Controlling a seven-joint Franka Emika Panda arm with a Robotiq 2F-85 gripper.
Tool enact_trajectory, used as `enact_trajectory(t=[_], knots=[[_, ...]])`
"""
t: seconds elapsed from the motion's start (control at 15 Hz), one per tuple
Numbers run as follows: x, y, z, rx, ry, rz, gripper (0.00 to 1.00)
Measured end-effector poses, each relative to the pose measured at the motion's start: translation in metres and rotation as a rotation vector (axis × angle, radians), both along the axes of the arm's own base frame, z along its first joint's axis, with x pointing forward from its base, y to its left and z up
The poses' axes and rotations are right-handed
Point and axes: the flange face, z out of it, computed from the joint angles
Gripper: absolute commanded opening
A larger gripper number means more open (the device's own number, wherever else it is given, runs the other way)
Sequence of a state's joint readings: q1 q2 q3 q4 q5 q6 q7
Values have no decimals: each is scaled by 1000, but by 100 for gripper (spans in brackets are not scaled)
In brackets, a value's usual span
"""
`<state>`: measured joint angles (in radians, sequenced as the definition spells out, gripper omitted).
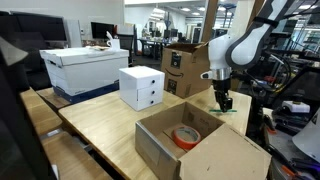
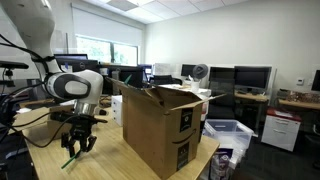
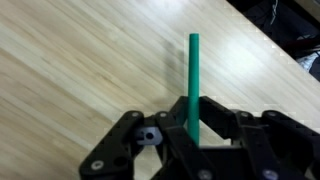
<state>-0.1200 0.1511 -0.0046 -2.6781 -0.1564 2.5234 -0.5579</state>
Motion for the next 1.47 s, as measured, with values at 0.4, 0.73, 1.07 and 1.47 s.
enact_trajectory(t=[0.4,0.73,1.07,1.47], knots=[[14,41,33,12,-68,64,8],[17,74,59,1,-77,134,8],[24,106,87,-4,-112,209,8],[27,139,118,-2,-177,286,8]])
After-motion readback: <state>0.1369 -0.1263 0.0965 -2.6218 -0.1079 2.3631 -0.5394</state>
